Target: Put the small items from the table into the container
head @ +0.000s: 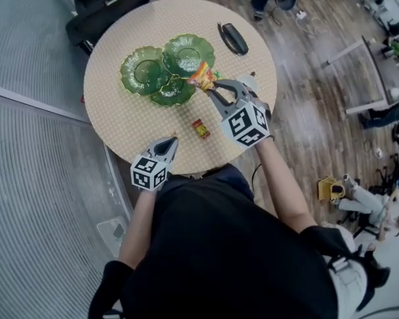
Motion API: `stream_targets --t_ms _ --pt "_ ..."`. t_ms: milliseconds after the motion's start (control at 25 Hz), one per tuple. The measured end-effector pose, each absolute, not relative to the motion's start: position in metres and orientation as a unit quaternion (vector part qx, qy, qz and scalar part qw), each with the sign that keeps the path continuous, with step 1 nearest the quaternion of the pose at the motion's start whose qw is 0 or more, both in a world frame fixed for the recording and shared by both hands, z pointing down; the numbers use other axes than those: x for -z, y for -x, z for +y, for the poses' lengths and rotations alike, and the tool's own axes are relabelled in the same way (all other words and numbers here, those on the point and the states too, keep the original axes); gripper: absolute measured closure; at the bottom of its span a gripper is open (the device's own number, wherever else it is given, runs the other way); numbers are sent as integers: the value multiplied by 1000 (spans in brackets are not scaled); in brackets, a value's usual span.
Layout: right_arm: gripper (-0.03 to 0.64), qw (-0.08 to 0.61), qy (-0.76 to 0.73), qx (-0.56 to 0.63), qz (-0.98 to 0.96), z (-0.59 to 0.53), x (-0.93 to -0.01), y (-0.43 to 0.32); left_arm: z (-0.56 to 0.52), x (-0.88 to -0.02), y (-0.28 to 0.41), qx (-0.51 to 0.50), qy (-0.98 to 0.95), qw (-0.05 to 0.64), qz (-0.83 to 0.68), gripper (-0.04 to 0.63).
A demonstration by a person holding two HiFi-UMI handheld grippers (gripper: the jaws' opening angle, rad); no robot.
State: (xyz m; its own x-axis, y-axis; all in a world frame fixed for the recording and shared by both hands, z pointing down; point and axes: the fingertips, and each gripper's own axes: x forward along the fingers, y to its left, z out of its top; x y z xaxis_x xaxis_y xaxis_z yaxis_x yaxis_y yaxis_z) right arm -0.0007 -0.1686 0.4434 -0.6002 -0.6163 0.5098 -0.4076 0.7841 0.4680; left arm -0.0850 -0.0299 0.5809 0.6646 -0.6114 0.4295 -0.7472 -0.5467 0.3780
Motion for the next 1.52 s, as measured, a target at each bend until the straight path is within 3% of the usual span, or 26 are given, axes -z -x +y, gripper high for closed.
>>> stream_targets --t_ms 1080,1520 --pt "529 328 -286 72 -898 -214 -456 33 -41 -577 116 -98 -857 286 -418 592" --pt "528 289 -304 54 -906 -221 -443 34 -39 -574 116 -95 -856 284 -421 593"
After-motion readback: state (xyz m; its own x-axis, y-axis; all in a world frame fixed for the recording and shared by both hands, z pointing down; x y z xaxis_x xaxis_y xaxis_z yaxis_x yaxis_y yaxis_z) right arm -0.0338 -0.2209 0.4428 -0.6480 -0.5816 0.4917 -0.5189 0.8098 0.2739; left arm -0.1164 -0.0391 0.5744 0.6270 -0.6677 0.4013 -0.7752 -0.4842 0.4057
